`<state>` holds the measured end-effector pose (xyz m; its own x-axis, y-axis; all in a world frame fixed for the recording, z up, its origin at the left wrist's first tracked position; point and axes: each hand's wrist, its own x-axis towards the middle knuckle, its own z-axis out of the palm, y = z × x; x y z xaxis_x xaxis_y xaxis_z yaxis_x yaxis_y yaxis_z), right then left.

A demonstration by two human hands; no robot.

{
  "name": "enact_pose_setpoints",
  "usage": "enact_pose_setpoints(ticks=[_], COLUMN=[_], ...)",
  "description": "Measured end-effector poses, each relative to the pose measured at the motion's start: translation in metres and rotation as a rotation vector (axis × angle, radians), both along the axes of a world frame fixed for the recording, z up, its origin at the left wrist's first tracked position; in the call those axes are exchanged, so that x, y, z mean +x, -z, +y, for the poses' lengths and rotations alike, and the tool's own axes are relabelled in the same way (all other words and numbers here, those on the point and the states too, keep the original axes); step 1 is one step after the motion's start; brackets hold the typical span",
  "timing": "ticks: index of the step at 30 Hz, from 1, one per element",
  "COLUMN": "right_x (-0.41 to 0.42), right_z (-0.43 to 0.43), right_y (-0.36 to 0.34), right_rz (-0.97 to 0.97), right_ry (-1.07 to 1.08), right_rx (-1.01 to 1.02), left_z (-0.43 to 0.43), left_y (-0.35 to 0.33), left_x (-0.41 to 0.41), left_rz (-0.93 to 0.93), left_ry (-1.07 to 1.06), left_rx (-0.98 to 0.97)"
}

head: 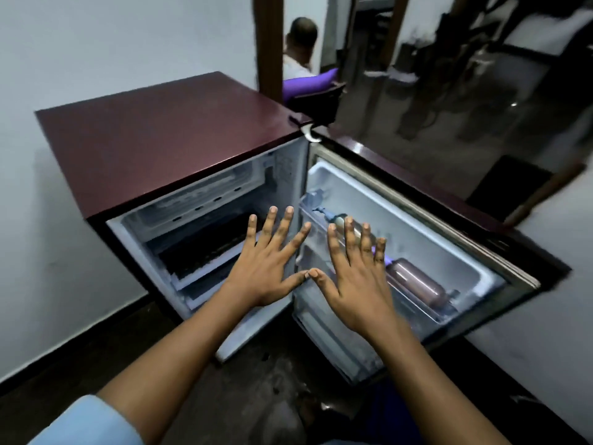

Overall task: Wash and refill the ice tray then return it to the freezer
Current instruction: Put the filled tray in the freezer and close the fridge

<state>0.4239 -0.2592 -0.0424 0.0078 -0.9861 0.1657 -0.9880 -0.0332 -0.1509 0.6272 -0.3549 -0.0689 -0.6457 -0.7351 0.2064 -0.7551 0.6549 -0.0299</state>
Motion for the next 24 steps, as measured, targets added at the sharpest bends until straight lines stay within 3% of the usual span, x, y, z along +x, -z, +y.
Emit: enact_pose_setpoints(ticks=[4,13,18,24], right_x=[-0.037,-0.115,-0.144,-0.163], right_z=[0.038,0.071,0.076,0.081], right_y=[-0.010,-0.044,-0.054,-0.048], right_rz=[0.091,0.050,0.026,0.013], right_ry=[0.194,0.559,0.677,0.607], right_rx=[-0.077,-0.261,-0.212,-0.065], left_z=[0.004,0.010,0.010,0.009], left_y=[-0.026,-0.073,-0.098,-0.107], left_x=[-0.050,-0.148,-0.203,-0.239], left_rz=[0.022,0.033,0.028,-0.064], left_ry=[0.178,0.426,0.496,0.450], left_rx=[-0.070,-0.173,-0.139,-0.059])
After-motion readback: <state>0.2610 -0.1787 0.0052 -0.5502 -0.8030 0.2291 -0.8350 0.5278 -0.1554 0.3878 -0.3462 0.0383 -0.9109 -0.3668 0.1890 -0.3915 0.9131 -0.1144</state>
